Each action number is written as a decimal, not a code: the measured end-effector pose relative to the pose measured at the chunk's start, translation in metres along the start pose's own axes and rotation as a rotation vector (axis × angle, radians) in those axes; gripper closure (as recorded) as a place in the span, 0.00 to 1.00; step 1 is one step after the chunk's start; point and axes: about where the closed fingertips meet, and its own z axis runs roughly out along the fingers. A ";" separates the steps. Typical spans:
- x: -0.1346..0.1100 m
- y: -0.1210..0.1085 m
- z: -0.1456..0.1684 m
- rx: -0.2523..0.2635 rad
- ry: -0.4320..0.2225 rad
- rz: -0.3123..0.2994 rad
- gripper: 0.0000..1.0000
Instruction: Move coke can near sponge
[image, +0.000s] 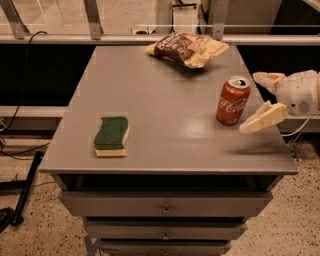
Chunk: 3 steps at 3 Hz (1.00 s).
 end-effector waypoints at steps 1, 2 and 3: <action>0.001 -0.001 0.018 -0.013 -0.074 0.053 0.16; -0.006 0.004 0.031 -0.035 -0.126 0.096 0.39; -0.015 0.007 0.029 -0.048 -0.153 0.125 0.62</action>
Offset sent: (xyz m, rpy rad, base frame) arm 0.0121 0.0392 -0.0120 0.2386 0.0630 0.0017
